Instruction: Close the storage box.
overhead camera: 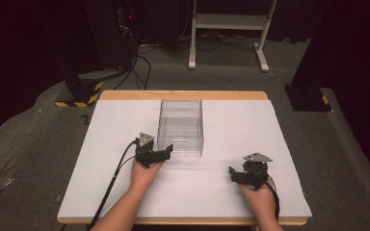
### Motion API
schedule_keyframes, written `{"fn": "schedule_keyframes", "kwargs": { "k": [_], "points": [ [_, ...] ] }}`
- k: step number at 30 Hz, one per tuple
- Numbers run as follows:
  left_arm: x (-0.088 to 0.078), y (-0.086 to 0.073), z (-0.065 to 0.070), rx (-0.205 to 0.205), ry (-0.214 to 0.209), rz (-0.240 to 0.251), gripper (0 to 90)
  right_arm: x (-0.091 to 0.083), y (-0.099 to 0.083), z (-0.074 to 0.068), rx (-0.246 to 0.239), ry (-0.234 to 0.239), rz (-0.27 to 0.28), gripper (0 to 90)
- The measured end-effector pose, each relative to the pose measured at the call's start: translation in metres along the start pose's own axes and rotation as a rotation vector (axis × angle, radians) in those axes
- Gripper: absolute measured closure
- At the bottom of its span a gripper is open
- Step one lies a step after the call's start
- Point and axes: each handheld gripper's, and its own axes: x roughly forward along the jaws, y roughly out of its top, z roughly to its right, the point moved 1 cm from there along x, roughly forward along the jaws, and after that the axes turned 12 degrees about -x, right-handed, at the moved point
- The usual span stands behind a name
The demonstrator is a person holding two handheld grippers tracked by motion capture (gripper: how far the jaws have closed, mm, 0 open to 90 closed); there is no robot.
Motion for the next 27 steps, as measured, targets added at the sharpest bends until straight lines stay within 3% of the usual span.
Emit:
{"fn": "schedule_keyframes", "kwargs": {
  "k": [7,11,12,18,21,24,27],
  "points": [
    [-0.003,0.0,0.002,0.002,0.005,0.001,16.0,0.0,0.0,0.0,0.002,0.0,0.0,13.2],
    [-0.013,0.0,0.006,0.04,-0.007,-0.009,15.3,0.0,0.0,0.0,0.002,0.001,0.001,13.2],
    [-0.021,-0.001,0.009,0.07,-0.008,-0.02,15.1,0.0,0.0,0.0,0.002,0.001,0.001,13.1],
    [-0.041,-0.011,0.009,0.098,-0.05,-0.042,15.0,0.0,0.0,0.0,0.002,0.0,-0.001,13.2],
    [-0.056,-0.017,0.004,0.1,-0.072,-0.051,15.1,0.0,0.0,0.0,0.0,0.0,0.0,13.2],
    [-0.073,-0.02,-0.007,0.117,-0.065,-0.062,15.4,0.0,0.0,0.0,0.001,0.0,-0.001,13.2],
    [-0.08,-0.02,-0.014,0.125,-0.048,-0.062,15.6,0.0,0.0,0.0,0.001,-0.002,0.0,13.2]
  ]
}}
